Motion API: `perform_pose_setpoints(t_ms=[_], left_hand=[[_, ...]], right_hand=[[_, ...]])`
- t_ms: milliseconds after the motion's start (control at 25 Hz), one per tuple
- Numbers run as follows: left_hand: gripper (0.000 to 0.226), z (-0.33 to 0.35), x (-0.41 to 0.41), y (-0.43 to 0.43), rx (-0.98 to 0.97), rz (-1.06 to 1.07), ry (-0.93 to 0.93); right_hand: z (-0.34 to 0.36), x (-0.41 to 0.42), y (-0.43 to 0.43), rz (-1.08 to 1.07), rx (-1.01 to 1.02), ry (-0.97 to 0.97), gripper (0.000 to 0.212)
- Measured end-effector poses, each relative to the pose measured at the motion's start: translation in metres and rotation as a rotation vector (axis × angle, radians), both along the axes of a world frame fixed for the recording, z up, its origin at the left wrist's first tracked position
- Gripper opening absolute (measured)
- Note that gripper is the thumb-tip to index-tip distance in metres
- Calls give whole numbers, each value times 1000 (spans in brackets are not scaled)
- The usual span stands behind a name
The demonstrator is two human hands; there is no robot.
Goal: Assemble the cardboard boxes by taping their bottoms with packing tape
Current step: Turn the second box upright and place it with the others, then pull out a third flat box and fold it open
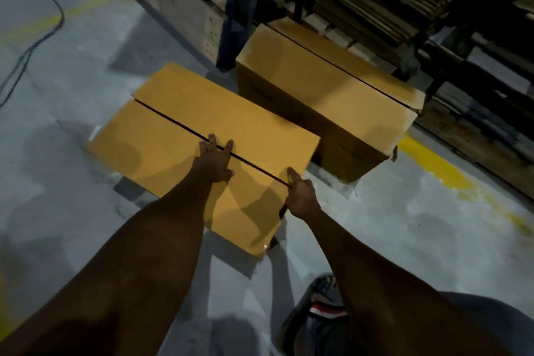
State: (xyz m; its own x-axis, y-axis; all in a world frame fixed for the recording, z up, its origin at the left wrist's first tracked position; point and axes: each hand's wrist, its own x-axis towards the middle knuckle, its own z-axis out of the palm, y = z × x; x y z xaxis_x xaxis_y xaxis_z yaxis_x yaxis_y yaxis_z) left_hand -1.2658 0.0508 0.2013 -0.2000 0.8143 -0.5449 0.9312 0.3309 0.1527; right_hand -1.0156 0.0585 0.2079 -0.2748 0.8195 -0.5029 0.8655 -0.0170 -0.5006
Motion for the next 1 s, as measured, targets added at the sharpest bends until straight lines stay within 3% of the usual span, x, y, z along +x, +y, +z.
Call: perform_pose_setpoints(t_ms=[200,480,720,1000], left_hand=[[88,19,24,2,0,5,79],[75,114,173,60,329,-298,41],[82,217,425,84,576,-654,46],[79,249,765,12,619,-1028,-70]], right_hand=[[34,14,26,225,154,-85,75],[128,134,55,152,433,-208,72],[204,350,27,-170,663,-369,69],[220,644,-95,-548,645,-496,69]])
